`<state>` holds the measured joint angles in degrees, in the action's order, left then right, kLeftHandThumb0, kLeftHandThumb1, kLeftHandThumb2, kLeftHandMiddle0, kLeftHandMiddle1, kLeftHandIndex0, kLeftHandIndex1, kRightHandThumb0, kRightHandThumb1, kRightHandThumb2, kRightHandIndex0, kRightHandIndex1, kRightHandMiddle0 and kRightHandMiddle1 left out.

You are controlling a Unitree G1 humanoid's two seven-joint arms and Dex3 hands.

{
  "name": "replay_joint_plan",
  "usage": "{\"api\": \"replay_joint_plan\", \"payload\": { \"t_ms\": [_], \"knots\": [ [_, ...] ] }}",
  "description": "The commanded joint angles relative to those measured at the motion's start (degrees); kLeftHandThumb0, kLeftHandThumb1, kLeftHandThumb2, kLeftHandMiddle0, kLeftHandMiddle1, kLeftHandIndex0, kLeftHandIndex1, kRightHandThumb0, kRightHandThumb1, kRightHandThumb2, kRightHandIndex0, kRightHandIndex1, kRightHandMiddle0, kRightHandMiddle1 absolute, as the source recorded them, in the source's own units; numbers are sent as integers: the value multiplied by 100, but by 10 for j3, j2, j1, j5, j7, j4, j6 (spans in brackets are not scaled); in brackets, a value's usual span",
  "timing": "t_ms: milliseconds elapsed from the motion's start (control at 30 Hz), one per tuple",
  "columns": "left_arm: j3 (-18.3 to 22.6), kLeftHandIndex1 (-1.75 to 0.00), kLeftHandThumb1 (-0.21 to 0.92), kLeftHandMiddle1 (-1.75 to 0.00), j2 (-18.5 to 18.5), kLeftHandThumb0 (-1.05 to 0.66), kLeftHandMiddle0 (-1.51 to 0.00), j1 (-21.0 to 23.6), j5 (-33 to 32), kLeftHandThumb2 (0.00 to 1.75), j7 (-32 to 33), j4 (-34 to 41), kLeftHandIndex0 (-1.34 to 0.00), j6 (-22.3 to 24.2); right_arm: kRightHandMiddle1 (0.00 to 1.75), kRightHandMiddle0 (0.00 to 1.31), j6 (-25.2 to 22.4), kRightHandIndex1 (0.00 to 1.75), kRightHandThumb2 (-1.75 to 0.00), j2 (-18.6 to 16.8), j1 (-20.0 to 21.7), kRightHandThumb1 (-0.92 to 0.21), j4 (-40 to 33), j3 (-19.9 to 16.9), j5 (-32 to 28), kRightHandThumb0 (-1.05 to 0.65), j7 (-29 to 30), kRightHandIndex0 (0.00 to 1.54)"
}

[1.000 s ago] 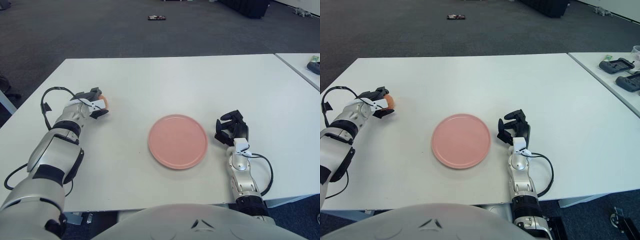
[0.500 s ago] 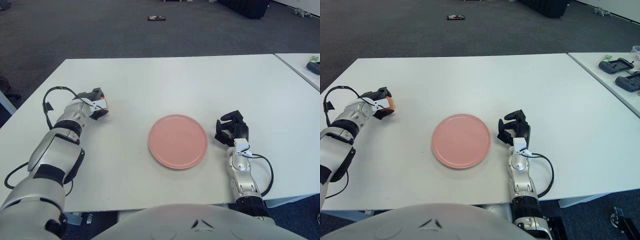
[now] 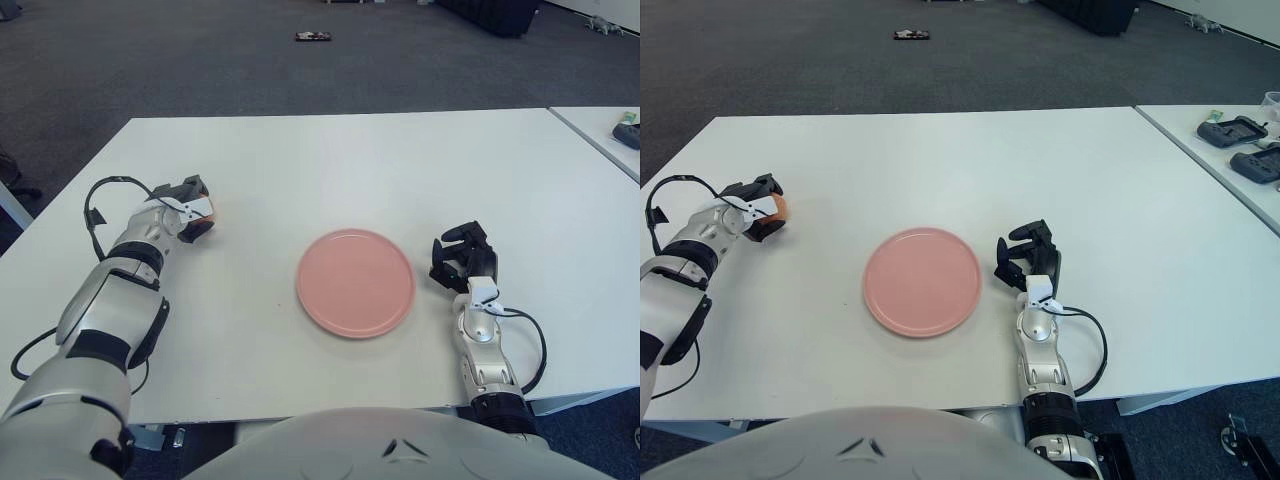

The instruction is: Put the apple into the plate.

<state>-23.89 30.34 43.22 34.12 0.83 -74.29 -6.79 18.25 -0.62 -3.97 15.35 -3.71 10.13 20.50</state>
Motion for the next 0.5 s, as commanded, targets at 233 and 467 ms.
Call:
{"api": "replay_joint_plan", "payload": {
  "t_ms": [233,467],
  "knots": [
    [-15,-174,-3,-165,-22,-1,-89,-67,16,168,120,0,-66,11,175,45,-23,144,-108,-1,-13,-52,5,-4,2,-42,1,75],
    [0,-175,-8,-160,-39,0,-95,-70,1,171,182,-11,-68,32,175,45,-16,144,-108,0,-12,-52,8,-4,2,-42,1,76]
  ]
}}
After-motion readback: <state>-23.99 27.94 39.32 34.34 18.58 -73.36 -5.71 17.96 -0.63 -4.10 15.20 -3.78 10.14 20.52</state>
